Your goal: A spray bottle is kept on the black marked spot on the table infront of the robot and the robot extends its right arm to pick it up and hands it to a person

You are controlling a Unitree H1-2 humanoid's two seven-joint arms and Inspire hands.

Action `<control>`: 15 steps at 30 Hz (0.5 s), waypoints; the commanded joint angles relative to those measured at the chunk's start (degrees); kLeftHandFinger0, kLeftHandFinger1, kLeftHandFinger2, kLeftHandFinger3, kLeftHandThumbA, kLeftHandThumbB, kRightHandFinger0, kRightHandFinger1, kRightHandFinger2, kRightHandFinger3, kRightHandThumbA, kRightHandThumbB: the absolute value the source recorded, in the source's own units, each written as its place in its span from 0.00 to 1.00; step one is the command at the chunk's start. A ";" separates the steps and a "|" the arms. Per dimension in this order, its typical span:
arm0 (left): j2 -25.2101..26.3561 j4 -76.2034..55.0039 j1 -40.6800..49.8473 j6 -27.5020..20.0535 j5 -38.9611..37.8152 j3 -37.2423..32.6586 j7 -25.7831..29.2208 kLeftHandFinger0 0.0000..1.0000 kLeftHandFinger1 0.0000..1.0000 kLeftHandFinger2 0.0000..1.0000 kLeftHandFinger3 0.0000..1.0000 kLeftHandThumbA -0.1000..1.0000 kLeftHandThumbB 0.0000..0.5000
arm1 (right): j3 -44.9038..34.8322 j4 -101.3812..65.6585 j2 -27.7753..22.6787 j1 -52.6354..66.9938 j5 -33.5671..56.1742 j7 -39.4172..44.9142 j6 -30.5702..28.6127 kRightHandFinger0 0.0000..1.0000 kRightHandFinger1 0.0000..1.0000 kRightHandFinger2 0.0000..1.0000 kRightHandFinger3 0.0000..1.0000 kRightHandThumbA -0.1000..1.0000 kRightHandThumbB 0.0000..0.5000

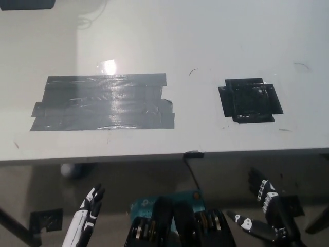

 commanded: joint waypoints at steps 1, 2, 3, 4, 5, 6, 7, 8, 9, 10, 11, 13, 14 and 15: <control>0.83 -1.74 -0.62 -0.49 0.63 0.31 0.40 1.00 1.00 1.00 1.00 1.00 0.74 | 0.73 -1.02 -0.11 -0.81 -3.03 -0.11 -4.17 1.00 1.00 1.00 1.00 0.88 0.89; 0.85 -1.69 -0.66 -0.68 0.64 0.31 0.40 1.00 1.00 1.00 1.00 1.00 0.73 | 0.85 -1.28 -0.15 -0.68 -3.31 -0.14 -3.95 1.00 1.00 1.00 1.00 0.88 0.89; 0.90 -1.74 -0.64 -0.78 0.52 0.31 0.32 1.00 1.00 1.00 1.00 1.00 0.73 | 0.93 -1.32 -0.15 -0.62 -3.15 0.07 -3.81 1.00 1.00 1.00 1.00 0.87 0.87; 0.98 -1.81 -0.69 -0.73 0.48 0.30 0.21 1.00 1.00 1.00 1.00 1.00 0.74 | 0.93 -1.31 -0.09 -0.52 -3.09 0.07 -3.83 1.00 1.00 1.00 1.00 0.87 0.87; 1.07 -1.82 -0.77 -0.71 0.39 0.32 0.12 1.00 1.00 1.00 1.00 1.00 0.73 | 0.97 -1.09 -0.09 -0.55 -3.45 -0.07 -3.96 1.00 1.00 1.00 1.00 0.87 0.87; 1.09 -1.80 -0.80 -0.75 0.33 0.33 0.10 1.00 1.00 1.00 1.00 1.00 0.73 | 0.99 -1.01 -0.10 -0.57 -3.69 -0.15 -4.04 1.00 1.00 1.00 1.00 0.87 0.86; 1.03 -1.84 -0.79 -0.67 0.24 0.37 0.14 1.00 1.00 1.00 1.00 1.00 0.73 | 1.08 -0.84 -0.16 -0.61 -4.05 -0.14 -4.31 1.00 1.00 1.00 1.00 0.87 0.85; 1.03 -1.84 -0.78 -0.65 0.21 0.36 0.15 1.00 1.00 1.00 1.00 1.00 0.73 | 1.17 -0.77 -0.20 -0.61 -4.32 -0.12 -4.36 1.00 1.00 1.00 1.00 0.87 0.84; 1.04 -1.83 -0.76 -0.67 -0.01 0.33 0.02 1.00 1.00 1.00 1.00 1.00 0.73 | 1.33 -0.86 -0.32 -0.55 -4.45 0.10 -4.19 1.00 1.00 1.00 1.00 0.87 0.82; 1.05 -1.79 -0.94 -0.64 -0.08 0.29 -0.05 1.00 1.00 1.00 1.00 1.00 0.73 | 1.30 -0.96 -0.36 -0.57 -4.48 0.12 -4.10 1.00 1.00 1.00 1.00 0.87 0.82; 1.01 -1.75 -1.15 -0.49 -0.37 0.25 -0.23 1.00 1.00 1.00 1.00 1.00 0.73 | 1.33 -1.02 -0.48 -0.61 -4.56 0.22 -3.99 1.00 1.00 1.00 1.00 0.87 0.82; 0.98 -1.74 -1.08 -0.50 -0.19 0.20 -0.13 1.00 1.00 1.00 1.00 1.00 0.73 | 1.60 -0.93 -0.63 -0.61 -4.76 0.55 -3.92 1.00 1.00 1.00 1.00 0.87 0.80; 0.96 -1.75 -1.06 -0.48 -0.21 0.20 -0.12 1.00 1.00 1.00 1.00 1.00 0.73 | 1.65 -0.82 -0.66 -0.62 -4.79 0.61 -4.03 1.00 1.00 1.00 1.00 0.86 0.80; 0.89 -1.80 -1.01 -0.43 -0.37 0.21 -0.15 1.00 1.00 1.00 1.00 1.00 0.72 | 1.70 -0.85 -0.68 -0.55 -4.86 0.64 -4.01 1.00 1.00 1.00 1.00 0.86 0.81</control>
